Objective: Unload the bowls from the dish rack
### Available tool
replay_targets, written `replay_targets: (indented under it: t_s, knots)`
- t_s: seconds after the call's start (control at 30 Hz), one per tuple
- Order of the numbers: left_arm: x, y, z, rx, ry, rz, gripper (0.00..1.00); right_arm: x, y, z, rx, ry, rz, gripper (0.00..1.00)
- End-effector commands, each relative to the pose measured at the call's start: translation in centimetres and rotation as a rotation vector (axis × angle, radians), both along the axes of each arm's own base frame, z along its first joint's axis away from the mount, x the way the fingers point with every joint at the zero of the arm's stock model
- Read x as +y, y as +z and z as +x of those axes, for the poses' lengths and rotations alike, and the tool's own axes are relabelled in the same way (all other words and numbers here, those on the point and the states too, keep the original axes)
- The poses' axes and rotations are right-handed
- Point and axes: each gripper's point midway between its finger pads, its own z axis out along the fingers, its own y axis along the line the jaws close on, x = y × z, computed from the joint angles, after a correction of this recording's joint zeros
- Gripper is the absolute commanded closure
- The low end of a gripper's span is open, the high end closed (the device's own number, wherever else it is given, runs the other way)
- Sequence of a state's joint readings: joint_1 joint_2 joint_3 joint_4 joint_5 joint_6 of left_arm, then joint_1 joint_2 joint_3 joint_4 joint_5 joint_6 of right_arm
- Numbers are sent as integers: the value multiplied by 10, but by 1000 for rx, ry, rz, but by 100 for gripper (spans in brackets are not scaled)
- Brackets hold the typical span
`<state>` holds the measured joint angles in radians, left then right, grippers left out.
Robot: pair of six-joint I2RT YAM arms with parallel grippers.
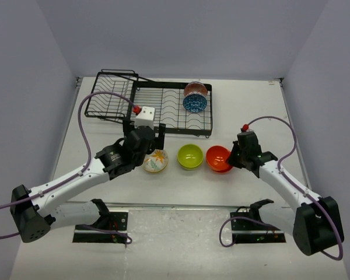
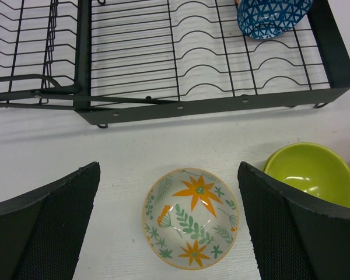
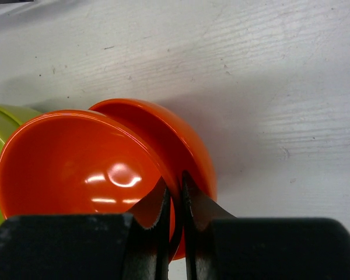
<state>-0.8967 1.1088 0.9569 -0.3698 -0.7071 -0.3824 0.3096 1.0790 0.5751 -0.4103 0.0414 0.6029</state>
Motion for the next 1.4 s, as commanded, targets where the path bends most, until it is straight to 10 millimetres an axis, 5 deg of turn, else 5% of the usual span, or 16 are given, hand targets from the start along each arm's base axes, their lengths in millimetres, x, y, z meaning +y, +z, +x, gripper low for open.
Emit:
replay_targets:
  t_s: [0.0, 0.33, 0.87, 1.13, 1.37]
  knots:
    - [4, 8, 3, -40, 20, -31, 0, 6, 16, 22, -61, -11, 3, 93]
    - [6, 5, 3, -40, 14, -31, 0, -6, 39, 21, -113, -30, -47, 93]
    - [36, 18, -12, -46, 83, -39, 0, -18, 34, 12, -91, -72, -79, 93]
    - [43, 25, -19, -65, 75, -68, 0, -9, 25, 19, -60, -43, -60, 92]
    - [37, 8, -14, -34, 77, -15, 0, 7, 29, 32, -53, 2, -22, 93]
